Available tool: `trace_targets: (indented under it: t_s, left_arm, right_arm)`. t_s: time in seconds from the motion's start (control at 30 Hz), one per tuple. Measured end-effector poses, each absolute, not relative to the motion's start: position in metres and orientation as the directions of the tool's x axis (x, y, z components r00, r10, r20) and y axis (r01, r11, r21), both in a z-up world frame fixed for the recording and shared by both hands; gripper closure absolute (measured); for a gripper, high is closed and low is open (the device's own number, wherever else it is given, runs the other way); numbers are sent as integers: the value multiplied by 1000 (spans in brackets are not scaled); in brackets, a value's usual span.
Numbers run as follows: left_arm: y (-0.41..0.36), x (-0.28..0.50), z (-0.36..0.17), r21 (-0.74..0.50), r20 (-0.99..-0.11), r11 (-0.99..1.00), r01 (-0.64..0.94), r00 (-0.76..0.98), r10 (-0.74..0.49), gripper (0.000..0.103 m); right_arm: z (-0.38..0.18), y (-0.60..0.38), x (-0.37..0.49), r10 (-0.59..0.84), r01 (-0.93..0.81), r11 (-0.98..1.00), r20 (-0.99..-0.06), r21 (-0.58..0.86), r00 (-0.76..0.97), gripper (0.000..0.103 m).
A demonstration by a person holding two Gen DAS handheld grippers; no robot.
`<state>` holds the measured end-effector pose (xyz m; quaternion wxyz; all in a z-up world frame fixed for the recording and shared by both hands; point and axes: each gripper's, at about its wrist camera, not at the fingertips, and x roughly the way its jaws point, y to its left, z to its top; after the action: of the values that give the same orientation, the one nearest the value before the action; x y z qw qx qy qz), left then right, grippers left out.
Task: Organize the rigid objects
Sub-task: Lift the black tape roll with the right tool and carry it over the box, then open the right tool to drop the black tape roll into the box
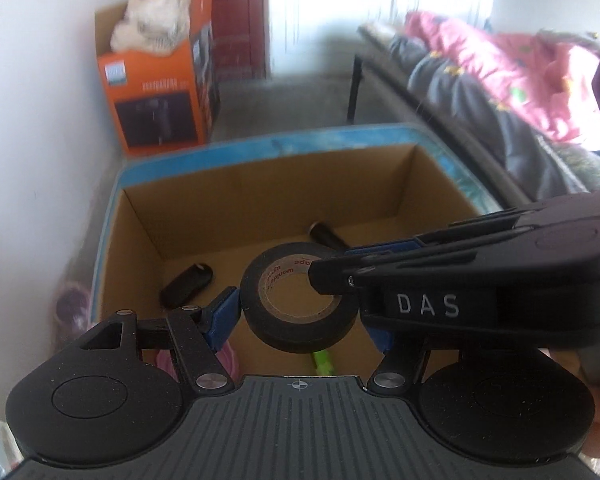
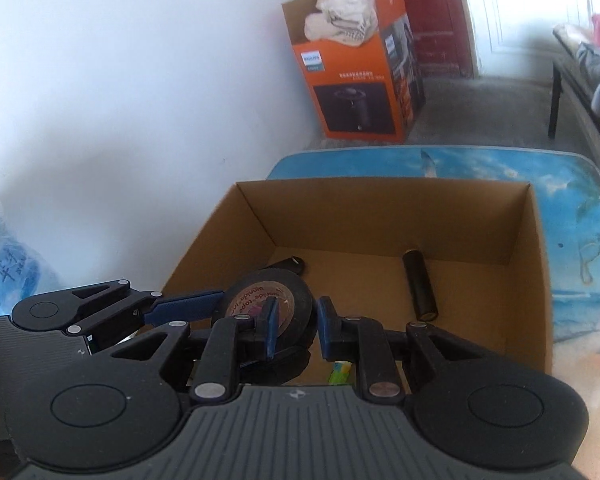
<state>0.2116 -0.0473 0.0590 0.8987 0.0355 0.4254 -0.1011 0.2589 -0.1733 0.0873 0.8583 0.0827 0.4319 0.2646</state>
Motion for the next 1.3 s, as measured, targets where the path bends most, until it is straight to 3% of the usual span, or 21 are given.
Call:
trace_targets:
  t_s: [0.23,0.6,0.93,1.13,1.23,1.3]
  left_arm:
    - [-36,285,27,-47,-877,988,148,467,-112,38]
    - [-33,324,-2,-27,-929,995,97,365,-60,37]
    - [-36,298,28,-46,-887,991,129,450,-100,26]
    - [-32,245,74,-105,-809,968,228,546,-216,18]
    - [-28,206,97,-108,-746,950,294,608,-273,7]
    - [-25,179,107,-107,-709,939,328,637,-304,4]
  right_arm:
    - [38,-165,334,547,-324,833,-757,448,359,81]
    - [3,-142,373,527,-322,840,-798,437,291,80]
    - [34,-170,354,618,-299,786,-705,541,348,80]
    - [87,-211,287,657,-342,753,-610,562,443,79]
    - [107,-234,244,670,-367,739,-555,565,493,63]
    - [116,-246,214,666,-380,740,-524,555,531,44]
